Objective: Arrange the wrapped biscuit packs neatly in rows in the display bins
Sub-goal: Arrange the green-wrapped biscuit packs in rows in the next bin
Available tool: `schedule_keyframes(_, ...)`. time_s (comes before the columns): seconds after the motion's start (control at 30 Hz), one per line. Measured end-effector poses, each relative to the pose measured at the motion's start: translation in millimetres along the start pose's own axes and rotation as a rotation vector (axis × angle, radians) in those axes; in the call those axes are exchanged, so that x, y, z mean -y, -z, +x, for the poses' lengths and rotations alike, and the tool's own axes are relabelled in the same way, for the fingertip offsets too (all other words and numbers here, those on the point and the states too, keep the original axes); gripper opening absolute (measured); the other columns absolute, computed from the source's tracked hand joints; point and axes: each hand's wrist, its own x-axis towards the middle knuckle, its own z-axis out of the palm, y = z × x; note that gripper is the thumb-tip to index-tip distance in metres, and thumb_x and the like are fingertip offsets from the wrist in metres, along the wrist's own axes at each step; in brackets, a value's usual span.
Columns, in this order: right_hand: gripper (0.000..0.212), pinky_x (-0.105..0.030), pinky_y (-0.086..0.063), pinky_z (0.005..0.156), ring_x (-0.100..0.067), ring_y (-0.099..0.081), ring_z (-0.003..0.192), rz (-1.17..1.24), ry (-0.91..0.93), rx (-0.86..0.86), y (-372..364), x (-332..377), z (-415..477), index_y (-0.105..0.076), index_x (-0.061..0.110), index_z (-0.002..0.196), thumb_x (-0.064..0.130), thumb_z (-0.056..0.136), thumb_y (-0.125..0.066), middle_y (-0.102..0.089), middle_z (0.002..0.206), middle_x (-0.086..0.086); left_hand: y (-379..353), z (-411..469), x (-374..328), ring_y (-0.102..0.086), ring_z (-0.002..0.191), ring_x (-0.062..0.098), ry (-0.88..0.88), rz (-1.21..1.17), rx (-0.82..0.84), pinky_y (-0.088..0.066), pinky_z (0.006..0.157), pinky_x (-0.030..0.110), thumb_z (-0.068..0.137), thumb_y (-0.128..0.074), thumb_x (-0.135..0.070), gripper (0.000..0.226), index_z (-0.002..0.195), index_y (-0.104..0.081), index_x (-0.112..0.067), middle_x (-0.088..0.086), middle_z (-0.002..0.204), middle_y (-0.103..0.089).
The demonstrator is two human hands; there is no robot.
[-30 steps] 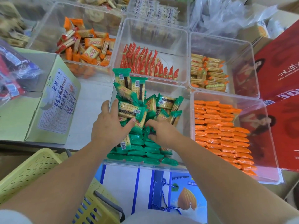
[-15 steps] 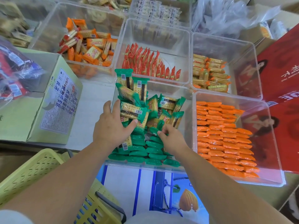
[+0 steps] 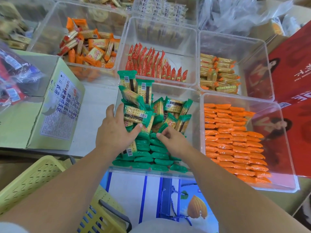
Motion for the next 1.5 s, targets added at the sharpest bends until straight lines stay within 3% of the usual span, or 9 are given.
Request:
schedule_keyframes(0.17, 0.034, -0.028, -0.041, 0.054, -0.012, -0.057, 0.068, 0.111, -0.081, -0.259, 5.4, 2.0, 18.1, -0.044, 0.025, 0.092, 0.052, 0.091, -0.065, -0.058, 0.077, 0.003, 0.7, -0.7, 0.7, -0.047, 0.131, 0.033, -0.005, 0.006, 0.003, -0.051, 0.091, 0.048, 0.078, -0.034, -0.085, 0.099, 0.155, -0.014, -0.026, 0.005, 0.16, -0.015)
schedule_keyframes(0.37, 0.056, -0.025, -0.043, 0.052, -0.014, -0.063, 0.081, -0.023, -0.15, -0.251, 4.6, 15.7, 28.0, -0.054, 0.03, 0.113, 0.056, 0.072, -0.083, -0.064, 0.09, 0.009, 1.0, -0.5, 0.0, -0.046, 0.133, 0.033, 0.003, 0.004, 0.003, -0.05, 0.093, 0.048, 0.079, -0.038, -0.083, 0.098, 0.155, -0.014, -0.026, 0.006, 0.16, -0.016)
schedule_keyframes(0.53, 0.051, -0.019, -0.039, 0.055, -0.013, -0.055, 0.083, -0.002, -0.062, -0.274, 14.7, 11.8, 26.4, -0.056, 0.023, 0.132, 0.032, 0.086, -0.077, -0.06, 0.102, 0.008, 1.1, -0.3, -0.3, -0.046, 0.132, 0.034, 0.011, 0.008, 0.007, -0.05, 0.092, 0.049, 0.076, -0.033, -0.086, 0.101, 0.156, -0.013, -0.026, 0.006, 0.161, -0.015)
schedule_keyframes(0.7, 0.036, -0.02, -0.042, 0.052, -0.005, -0.057, 0.073, -0.128, 0.112, -0.179, 31.4, 6.4, 10.9, -0.055, 0.036, 0.118, 0.014, 0.093, -0.068, -0.062, 0.094, 0.007, 2.0, -0.8, -0.6, -0.047, 0.131, 0.035, 0.0, 0.011, 0.0, -0.051, 0.091, 0.049, 0.075, -0.029, -0.087, 0.103, 0.155, -0.014, -0.025, 0.008, 0.161, -0.016)
schedule_keyframes(0.93, 0.044, -0.041, -0.054, 0.092, -0.026, -0.06, 0.112, -0.433, 0.29, -0.068, 26.5, 13.9, -1.3, -0.058, 0.029, 0.133, 0.008, 0.096, -0.061, -0.062, 0.13, -0.003, -0.4, -0.9, 0.1, -0.047, 0.132, 0.033, -0.01, 0.023, -0.007, -0.051, 0.091, 0.046, 0.079, -0.038, -0.085, 0.099, 0.155, -0.014, -0.026, 0.007, 0.16, -0.015)
schedule_keyframes(1.07, 0.059, -0.041, -0.054, 0.085, -0.027, -0.058, 0.103, -0.716, 0.315, 0.053, 28.1, 34.6, 12.7, -0.055, 0.026, 0.137, 0.007, 0.085, -0.077, -0.059, 0.113, -0.003, 0.5, -1.0, -0.4, -0.047, 0.131, 0.034, -0.003, 0.034, -0.004, -0.051, 0.091, 0.047, 0.079, -0.038, -0.085, 0.099, 0.155, -0.013, -0.026, 0.007, 0.161, -0.014)
schedule_keyframes(1.17, 0.056, -0.04, -0.054, 0.073, -0.028, -0.057, 0.087, -0.821, 0.338, 0.061, 23.8, 51.4, 23.3, -0.057, 0.024, 0.133, -0.007, 0.086, -0.06, -0.061, 0.104, -0.007, 1.6, -1.2, -1.3, -0.045, 0.133, 0.033, 0.006, 0.018, 0.004, -0.05, 0.093, 0.047, 0.08, -0.042, -0.083, 0.099, 0.156, -0.013, -0.026, 0.006, 0.161, -0.014)
schedule_keyframes(1.27, 0.036, -0.042, -0.057, 0.082, -0.029, -0.064, 0.097, -0.746, 0.322, 0.086, 19.8, 50.5, 27.5, -0.06, 0.02, 0.13, 0.015, 0.094, -0.065, -0.068, 0.114, -0.009, 1.3, -0.9, -1.5, -0.046, 0.132, 0.033, 0.007, 0.017, -0.006, -0.051, 0.092, 0.047, 0.081, -0.043, -0.082, 0.098, 0.156, -0.013, -0.025, 0.006, 0.16, -0.014)
schedule_keyframes(1.5, 0.042, -0.034, -0.053, 0.085, -0.019, -0.064, 0.105, -0.486, 0.299, 0.02, 25.4, 27.0, 25.8, -0.07, 0.02, 0.12, 0.049, 0.09, -0.07, -0.07, 0.116, 0.001, 5.5, -2.3, -1.2, -0.036, 0.138, 0.035, 0.007, -0.023, 0.006, -0.047, 0.097, 0.052, 0.077, -0.037, -0.084, 0.101, 0.156, -0.017, -0.025, 0.008, 0.161, -0.016)
